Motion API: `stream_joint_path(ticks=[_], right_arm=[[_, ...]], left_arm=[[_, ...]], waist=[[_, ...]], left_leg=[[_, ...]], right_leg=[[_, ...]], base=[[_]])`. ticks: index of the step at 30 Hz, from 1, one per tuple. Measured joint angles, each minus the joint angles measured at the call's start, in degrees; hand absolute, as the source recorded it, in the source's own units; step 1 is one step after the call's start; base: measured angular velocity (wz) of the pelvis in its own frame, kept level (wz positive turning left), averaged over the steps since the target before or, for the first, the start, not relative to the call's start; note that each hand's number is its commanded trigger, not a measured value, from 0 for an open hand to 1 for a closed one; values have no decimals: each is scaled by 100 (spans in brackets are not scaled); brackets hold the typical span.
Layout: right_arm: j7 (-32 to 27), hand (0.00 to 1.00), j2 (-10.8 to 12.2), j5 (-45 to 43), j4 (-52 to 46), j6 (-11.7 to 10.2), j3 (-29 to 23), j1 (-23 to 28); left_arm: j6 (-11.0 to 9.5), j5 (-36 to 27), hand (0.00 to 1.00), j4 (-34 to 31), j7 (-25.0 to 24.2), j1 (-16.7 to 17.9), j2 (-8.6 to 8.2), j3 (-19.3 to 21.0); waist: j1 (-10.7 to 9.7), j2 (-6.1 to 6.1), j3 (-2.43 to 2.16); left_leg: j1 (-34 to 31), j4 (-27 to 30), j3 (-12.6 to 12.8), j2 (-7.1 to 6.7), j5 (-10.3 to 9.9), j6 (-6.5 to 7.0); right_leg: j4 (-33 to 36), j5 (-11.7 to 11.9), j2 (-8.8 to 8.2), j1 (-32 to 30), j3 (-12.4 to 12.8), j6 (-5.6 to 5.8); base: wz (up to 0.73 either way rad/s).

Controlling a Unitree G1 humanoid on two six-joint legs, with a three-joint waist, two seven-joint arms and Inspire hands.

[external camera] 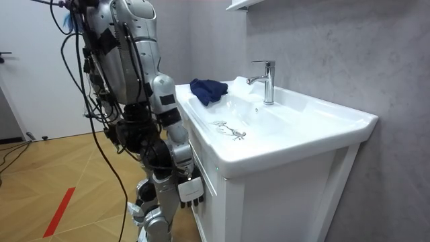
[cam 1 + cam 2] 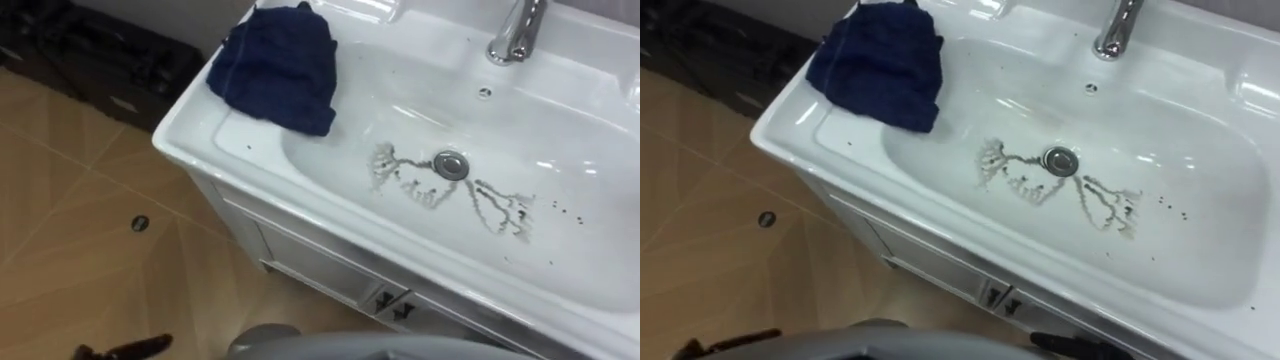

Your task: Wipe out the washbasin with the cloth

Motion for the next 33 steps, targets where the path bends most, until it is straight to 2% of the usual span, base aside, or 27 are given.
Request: stream_joint_path(ticks=[2,4,6,12,14,16,20,23,25,28,33], right_arm=[[-43,0,-13,-82,-55,-9,-123,42],[-49,0,-22,-208,-121,-9,-237,75],[-51,0,-22,-202,-129,-30,-265,125],[-114,0,-22,-217,-151,-134,-252,165],[-114,0,-22,-218,-165,-150,-243,170],[-115,0,-27,-226,-169,-171,-211,163],[-113,0,-42,-204,-112,-251,-136,159],[-107,0,-61,-217,-78,-367,-74,162],[-94,0,-58,-210,-80,-476,-45,144],[-97,0,-58,-203,-79,-570,-45,98],[-50,0,-62,-204,-128,-644,-46,104]], left_arm=[[-93,-10,0,-252,279,10,92,219],[-149,-2,0,-923,678,77,105,452],[-258,13,0,-1437,911,52,106,518],[-365,121,0,-2998,1734,-77,117,510],[-377,306,0,-3492,1894,-95,125,510],[-427,628,0,-3998,2050,-161,204,451],[-517,997,0,-4879,2159,-182,288,266],[-554,1709,0,-5251,2183,-271,303,108],[-581,2086,0,-5540,2160,-376,315,-58],[-585,2345,0,-5853,2020,-449,362,-259],[-638,2635,0,-6386,1812,-637,370,-551]], waist=[[11,61,-11],[43,107,-15],[118,123,-26],[122,180,-65],[118,188,-68],[105,203,-64],[32,222,-59],[-63,250,-41],[-247,282,-13],[-425,310,-30],[-655,312,-14]], left_leg=[[-27,-2,-19,-13,18,-10],[-49,-3,-21,-16,38,-28],[-50,-9,-19,-16,57,-41],[-90,9,-23,-12,94,-60],[-88,9,-23,-11,106,-63],[-106,18,-21,-8,115,-67],[-63,2,1,-7,124,-66],[22,-37,70,-11,129,-62],[-2,-18,68,-9,129,-62],[-5,-25,79,-9,129,-62],[42,-84,147,5,129,-63]], right_leg=[[61,-46,-14,-52,-12,-18],[200,-108,-35,-133,-10,-9],[187,-110,-33,-133,-4,-10],[184,-110,-26,-157,21,-11],[183,-110,-25,-157,45,-11],[185,-109,-25,-169,17,-11],[178,-109,-25,-140,55,-13],[79,-104,-27,-46,100,-18],[72,-101,-26,-48,90,-23],[70,-101,-21,-60,179,-23],[63,-101,-16,-70,246,-23]], base=[[8],[0],[0],[0],[0],[0],[-2],[-10],[0],[-3],[-7]])
